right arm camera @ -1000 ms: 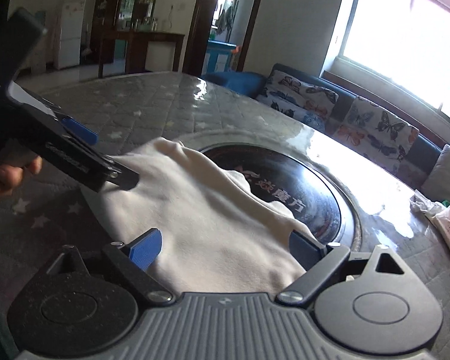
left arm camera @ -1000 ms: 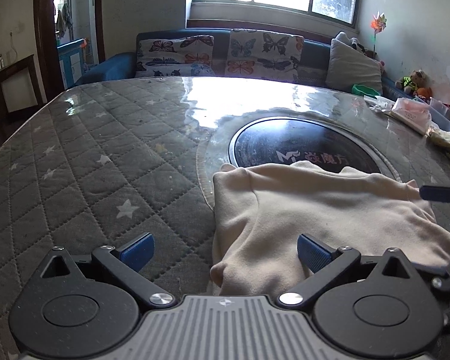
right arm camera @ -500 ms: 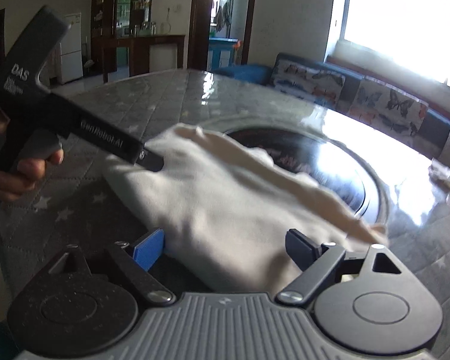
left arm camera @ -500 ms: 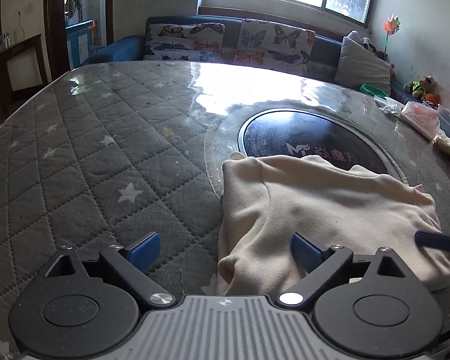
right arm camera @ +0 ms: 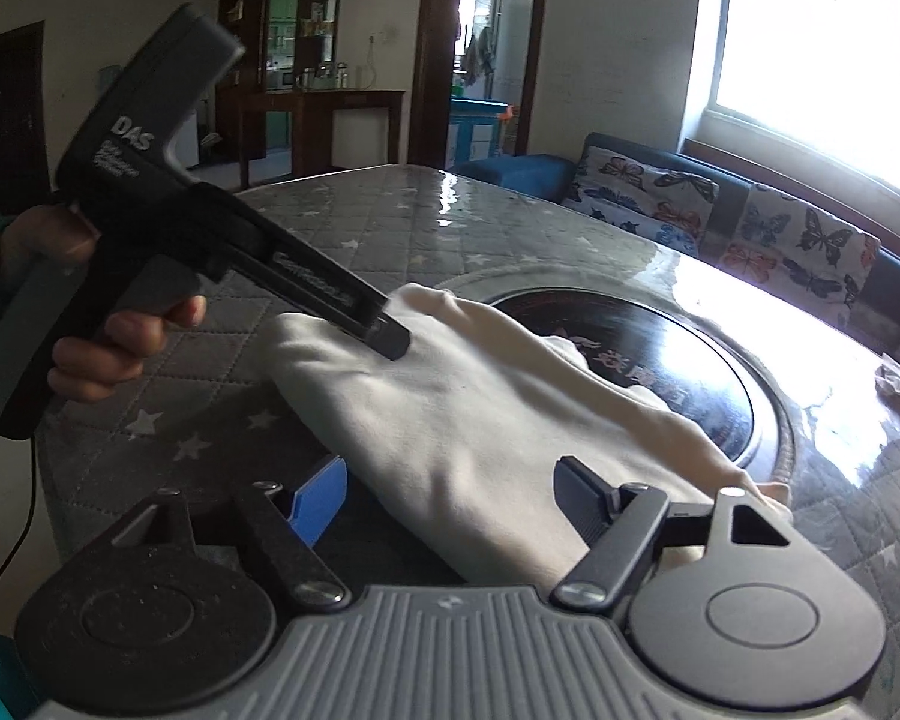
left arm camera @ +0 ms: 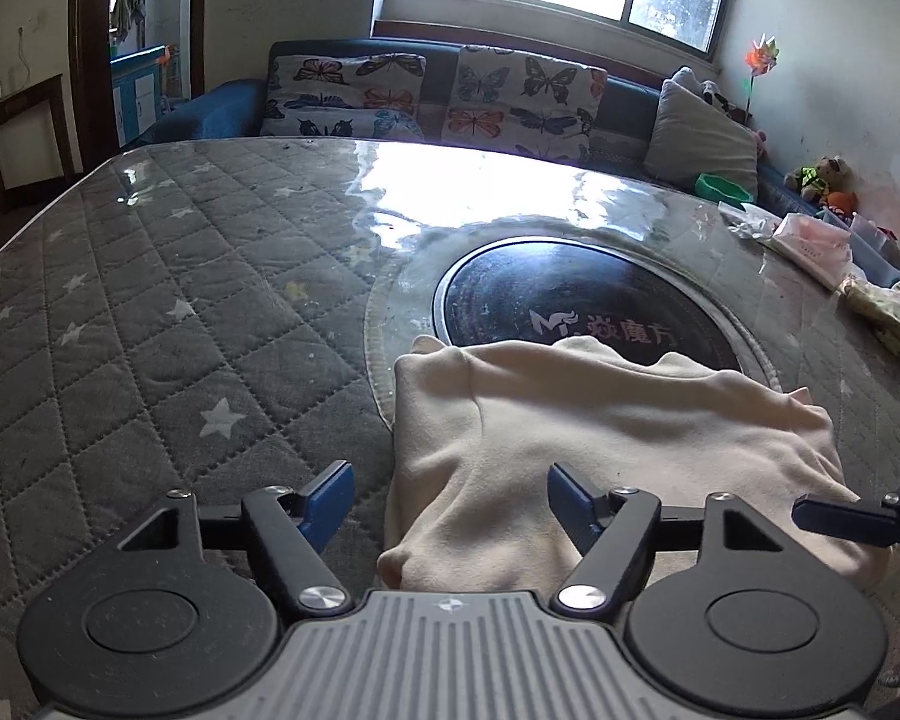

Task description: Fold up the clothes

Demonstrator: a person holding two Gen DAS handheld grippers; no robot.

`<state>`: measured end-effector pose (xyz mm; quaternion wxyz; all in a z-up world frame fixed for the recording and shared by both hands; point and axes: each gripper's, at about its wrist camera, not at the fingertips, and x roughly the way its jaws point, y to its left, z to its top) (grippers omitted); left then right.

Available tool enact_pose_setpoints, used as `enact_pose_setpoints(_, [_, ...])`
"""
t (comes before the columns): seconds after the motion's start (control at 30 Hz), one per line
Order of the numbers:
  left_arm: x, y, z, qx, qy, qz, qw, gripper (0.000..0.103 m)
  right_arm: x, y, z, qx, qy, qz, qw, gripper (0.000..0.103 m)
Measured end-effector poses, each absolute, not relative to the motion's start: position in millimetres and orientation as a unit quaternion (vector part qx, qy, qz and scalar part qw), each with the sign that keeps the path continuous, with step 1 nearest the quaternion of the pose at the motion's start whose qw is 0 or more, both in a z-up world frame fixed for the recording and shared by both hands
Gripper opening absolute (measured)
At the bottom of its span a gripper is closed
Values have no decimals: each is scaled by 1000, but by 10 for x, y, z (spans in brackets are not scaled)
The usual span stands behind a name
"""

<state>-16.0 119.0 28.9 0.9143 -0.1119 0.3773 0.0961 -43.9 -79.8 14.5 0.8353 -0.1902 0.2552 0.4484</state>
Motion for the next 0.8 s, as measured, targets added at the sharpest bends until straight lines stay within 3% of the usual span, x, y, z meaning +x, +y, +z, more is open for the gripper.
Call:
enact_pose_setpoints(0.1, [-148, 1175, 293, -110, 378, 94, 914, 74, -480, -746, 158, -194, 254, 456, 831, 77])
enact_pose_setpoints(0.5, [-156, 1167, 309, -63, 371, 131, 917, 103, -494, -569, 137, -186, 251, 468, 827, 80])
enact_pose_setpoints(0.8, [-129, 1210, 230, -63, 381, 148, 910, 103, -313, -616, 10, -151, 267, 458, 835, 88])
